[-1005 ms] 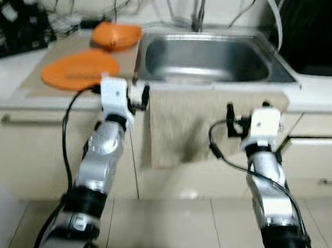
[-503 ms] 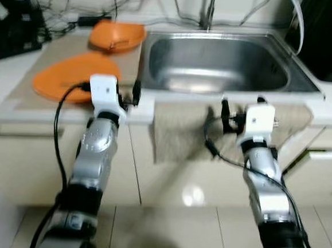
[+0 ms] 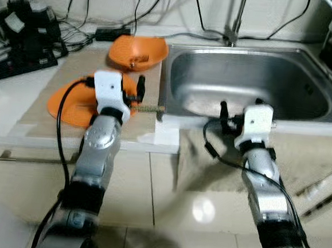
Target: Kitchen organization
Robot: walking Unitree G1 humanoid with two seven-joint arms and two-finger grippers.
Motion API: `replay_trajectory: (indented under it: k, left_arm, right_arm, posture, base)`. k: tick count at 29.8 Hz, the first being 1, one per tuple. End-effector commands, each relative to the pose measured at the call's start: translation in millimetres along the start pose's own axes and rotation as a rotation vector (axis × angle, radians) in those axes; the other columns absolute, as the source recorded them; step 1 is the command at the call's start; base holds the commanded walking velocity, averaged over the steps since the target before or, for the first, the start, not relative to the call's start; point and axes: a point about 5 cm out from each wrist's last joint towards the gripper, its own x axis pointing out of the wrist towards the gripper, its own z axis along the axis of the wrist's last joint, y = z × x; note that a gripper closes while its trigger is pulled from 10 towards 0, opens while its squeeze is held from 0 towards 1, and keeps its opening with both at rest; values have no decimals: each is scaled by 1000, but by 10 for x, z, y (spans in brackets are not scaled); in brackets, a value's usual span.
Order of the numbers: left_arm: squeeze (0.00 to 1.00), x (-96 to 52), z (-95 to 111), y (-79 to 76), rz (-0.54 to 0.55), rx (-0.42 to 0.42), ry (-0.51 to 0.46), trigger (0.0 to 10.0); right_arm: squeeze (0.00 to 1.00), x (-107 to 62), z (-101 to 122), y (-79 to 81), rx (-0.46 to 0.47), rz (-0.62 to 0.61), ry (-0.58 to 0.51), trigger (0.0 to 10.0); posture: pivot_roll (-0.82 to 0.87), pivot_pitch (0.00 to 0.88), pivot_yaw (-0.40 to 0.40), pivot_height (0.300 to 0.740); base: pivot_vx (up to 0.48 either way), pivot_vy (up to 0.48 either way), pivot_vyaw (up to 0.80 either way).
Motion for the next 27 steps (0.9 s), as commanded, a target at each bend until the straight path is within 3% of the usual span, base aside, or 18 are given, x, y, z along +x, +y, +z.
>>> replay_trajectory:
  k: [1, 9, 27]
  left_arm:
    - [0, 25, 63, -88, -30, 7, -25, 10000]
    - [0, 25, 87, -127, -53, 0, -37, 10000]
    - [0, 26, 95, -139, -59, 20, -34, 10000]
  right_arm:
    - [0, 9, 3, -65, -5, -18, -5, 10000]
    - [0, 9, 12, -38, 0, -14, -11, 10000]
    - [0, 0, 3, -34, 3, -17, -8, 10000]
  posture:
    - [-13, 0, 54, 736]
    - [-13, 0, 54, 736]
    - [-12, 0, 58, 736]
  base:
    - [442, 0, 0]
    - [477, 0, 0]
    - [0, 0, 0]
